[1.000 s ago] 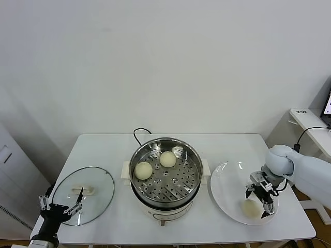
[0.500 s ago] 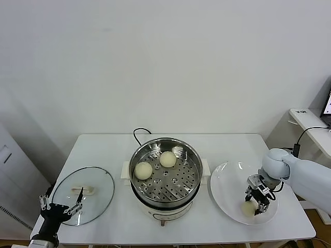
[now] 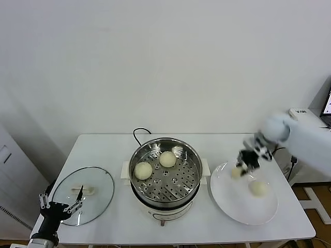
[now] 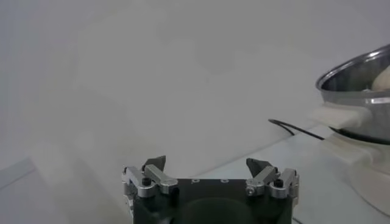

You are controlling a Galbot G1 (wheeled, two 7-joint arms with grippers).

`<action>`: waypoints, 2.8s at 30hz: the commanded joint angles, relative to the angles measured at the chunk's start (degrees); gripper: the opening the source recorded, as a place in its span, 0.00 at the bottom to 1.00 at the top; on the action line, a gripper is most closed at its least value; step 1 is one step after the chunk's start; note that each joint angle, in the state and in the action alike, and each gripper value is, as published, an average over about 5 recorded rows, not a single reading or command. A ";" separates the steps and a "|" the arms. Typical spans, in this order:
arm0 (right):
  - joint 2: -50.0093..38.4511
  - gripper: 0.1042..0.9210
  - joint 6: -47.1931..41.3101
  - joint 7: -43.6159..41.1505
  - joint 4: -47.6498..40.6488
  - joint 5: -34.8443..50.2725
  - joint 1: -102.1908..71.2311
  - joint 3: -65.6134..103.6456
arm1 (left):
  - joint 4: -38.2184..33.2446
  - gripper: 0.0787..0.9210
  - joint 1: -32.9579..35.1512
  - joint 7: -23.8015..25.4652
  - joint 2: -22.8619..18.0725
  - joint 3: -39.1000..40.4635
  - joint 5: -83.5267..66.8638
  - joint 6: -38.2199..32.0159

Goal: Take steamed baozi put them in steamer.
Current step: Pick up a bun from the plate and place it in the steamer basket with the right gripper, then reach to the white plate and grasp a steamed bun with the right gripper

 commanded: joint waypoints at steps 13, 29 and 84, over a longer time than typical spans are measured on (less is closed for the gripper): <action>23.11 0.23 14.62 2.67 21.51 -14.27 4.29 -2.14 | -0.21 0.88 1.11 0.11 0.04 -0.72 -0.69 -0.96; 23.54 0.25 18.37 2.96 21.46 -20.34 -3.10 -3.39 | 0.10 0.88 1.50 0.20 -0.83 -1.61 -1.53 -1.75; -9.37 0.88 -4.17 3.64 -9.99 -15.45 -25.51 11.92 | -0.44 0.88 -0.19 -0.08 0.39 0.04 0.04 0.49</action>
